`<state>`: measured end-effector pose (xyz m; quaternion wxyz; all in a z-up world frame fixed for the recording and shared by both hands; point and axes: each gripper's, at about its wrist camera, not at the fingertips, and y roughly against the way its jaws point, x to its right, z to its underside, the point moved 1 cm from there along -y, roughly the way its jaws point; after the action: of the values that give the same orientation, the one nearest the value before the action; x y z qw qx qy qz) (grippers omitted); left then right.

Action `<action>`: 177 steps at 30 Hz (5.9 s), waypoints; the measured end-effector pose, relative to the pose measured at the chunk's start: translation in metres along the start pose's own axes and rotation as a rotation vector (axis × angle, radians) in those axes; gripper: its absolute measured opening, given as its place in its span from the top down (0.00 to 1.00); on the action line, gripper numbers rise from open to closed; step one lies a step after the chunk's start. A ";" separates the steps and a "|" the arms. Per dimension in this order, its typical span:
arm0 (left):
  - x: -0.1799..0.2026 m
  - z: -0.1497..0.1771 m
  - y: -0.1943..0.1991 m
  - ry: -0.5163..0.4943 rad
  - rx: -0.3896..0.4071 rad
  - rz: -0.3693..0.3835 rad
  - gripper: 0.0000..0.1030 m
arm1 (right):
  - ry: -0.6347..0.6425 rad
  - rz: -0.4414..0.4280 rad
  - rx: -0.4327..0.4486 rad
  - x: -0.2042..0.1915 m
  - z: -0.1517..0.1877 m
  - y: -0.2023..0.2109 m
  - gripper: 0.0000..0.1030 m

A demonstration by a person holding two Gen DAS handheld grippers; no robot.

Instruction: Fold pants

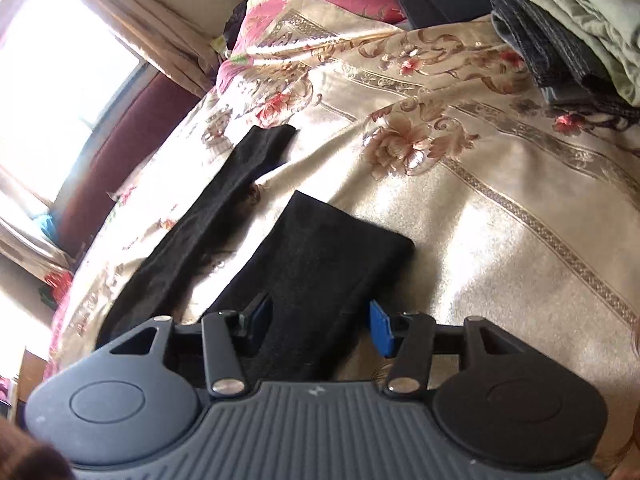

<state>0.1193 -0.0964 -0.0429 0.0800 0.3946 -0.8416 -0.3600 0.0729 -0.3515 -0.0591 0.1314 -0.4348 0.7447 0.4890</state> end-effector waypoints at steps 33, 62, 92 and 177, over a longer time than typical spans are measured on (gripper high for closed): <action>-0.142 0.043 0.051 0.242 -0.067 -0.292 0.54 | 0.880 -0.042 -0.080 -0.144 0.135 0.073 0.77; -0.289 0.039 -0.013 0.039 -0.094 -0.546 0.46 | 1.271 -0.205 -0.232 -0.327 0.204 -0.095 0.72; -0.497 0.030 -0.036 0.320 -0.201 -0.194 0.40 | 1.711 -0.239 -0.672 -0.422 0.169 -0.270 0.57; -0.312 0.129 0.192 0.406 0.067 -0.298 0.73 | 2.147 -0.139 -0.061 -0.256 0.266 -0.069 0.68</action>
<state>0.1596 0.2811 0.0380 0.1804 0.5808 -0.7523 -0.2532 0.2155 -0.0042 -0.0721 -0.5744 -0.6813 0.4321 -0.1383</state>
